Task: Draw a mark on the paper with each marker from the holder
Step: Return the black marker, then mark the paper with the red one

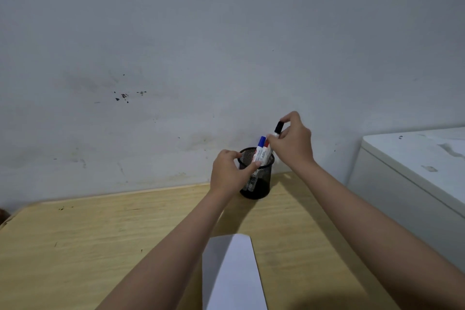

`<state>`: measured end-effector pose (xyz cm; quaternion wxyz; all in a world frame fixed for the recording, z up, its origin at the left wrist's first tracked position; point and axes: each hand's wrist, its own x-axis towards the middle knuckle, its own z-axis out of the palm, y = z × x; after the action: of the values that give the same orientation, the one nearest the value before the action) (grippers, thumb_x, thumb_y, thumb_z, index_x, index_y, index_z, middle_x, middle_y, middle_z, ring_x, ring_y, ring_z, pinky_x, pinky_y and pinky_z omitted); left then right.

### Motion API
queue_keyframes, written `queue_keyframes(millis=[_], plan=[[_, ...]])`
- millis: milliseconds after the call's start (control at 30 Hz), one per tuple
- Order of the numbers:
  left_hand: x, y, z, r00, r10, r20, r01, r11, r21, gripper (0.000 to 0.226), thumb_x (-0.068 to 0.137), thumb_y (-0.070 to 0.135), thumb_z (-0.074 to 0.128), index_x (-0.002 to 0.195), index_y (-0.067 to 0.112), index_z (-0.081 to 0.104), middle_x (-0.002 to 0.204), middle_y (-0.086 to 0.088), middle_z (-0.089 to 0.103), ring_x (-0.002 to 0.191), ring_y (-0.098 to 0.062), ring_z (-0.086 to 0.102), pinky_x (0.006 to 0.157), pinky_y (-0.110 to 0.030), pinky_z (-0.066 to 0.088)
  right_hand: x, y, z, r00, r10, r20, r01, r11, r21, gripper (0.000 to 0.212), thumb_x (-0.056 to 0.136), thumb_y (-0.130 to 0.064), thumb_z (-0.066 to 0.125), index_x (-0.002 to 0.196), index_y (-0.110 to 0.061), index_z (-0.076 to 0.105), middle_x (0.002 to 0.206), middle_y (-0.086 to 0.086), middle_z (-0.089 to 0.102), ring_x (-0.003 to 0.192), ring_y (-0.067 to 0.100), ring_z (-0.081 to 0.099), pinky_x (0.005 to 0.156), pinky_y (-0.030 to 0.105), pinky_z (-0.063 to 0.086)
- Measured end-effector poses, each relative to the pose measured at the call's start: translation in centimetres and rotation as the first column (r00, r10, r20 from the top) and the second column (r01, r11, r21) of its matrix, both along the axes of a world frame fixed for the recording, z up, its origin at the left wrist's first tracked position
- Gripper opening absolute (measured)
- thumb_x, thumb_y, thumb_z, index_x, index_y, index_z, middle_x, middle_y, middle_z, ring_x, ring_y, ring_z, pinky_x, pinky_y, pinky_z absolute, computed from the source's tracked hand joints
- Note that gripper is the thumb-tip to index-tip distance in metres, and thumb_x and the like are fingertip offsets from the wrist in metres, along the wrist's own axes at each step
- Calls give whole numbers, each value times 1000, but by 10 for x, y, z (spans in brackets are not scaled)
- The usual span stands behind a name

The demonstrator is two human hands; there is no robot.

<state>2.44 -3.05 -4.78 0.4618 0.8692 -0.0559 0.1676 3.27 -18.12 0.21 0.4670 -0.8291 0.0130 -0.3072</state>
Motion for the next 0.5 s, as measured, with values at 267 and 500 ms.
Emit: queue_keyframes(millis=[267,500], plan=[[0,2,-4,1000,14,26,-13,999,-37,59,66,45,78,110,8,65,111,-4,62,100,-20,60,87,-35,52,18,2,-22,986,-76,-146,31,957,-289,28,81,-17,62,106,-7,60,104,14,54,91,28,57,74,35,48],[-2,1,-4,1000,24,5,-24,1000,-14,62,65,52,76,108,9,65,113,-3,62,102,-21,60,86,-38,53,14,12,-10,982,-144,-121,53,829,-557,22,80,-26,65,98,-15,69,106,12,53,105,31,47,82,38,37]])
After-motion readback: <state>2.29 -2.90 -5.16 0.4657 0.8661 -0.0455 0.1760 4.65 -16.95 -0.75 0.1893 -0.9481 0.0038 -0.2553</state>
